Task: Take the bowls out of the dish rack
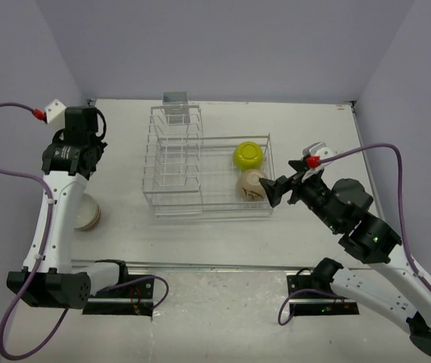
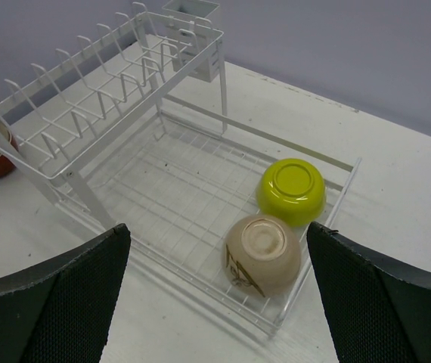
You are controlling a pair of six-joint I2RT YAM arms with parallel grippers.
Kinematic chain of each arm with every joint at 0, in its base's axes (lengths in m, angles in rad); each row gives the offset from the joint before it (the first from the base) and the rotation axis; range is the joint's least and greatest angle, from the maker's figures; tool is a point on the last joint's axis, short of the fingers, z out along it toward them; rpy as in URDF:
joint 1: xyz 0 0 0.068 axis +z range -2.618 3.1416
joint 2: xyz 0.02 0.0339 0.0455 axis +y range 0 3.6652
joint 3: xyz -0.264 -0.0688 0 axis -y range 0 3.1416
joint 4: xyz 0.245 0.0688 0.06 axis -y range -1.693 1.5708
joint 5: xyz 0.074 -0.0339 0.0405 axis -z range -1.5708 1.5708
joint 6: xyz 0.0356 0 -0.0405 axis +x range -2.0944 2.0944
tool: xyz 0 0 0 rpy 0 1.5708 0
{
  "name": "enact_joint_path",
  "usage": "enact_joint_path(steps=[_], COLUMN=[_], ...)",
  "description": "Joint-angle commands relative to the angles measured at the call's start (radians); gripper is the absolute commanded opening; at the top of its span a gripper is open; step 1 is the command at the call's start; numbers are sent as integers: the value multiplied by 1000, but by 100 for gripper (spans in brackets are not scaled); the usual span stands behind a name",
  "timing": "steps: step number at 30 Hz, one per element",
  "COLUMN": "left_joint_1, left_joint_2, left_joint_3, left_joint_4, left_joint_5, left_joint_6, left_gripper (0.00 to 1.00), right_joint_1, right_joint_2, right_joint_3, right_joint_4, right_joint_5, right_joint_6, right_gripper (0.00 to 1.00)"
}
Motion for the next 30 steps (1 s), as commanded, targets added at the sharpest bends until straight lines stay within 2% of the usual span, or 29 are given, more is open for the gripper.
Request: enact_joint_path(steps=[1,7,18,23,30], left_joint_1=[103,195,285,324,333], left_joint_2=[-59,-54,-3,4,17], left_joint_3=[-82,-266,-364,-398,-429], left_joint_4=[-6,70,91,116,137], left_joint_5=[15,103,88,126,157], left_joint_6=[86,86,95,118,126], left_gripper=[0,0,0,0,0], right_joint_1=[2,2,4,4,4], right_joint_2=[-4,-10,-21,-26,-30], right_joint_3=[11,7,-2,-3,-2], right_joint_4=[9,6,14,20,14], right_joint_5=[-26,-36,-45,-45,-34], right_joint_6=[12,15,18,18,18], right_gripper=[99,99,99,99,99])
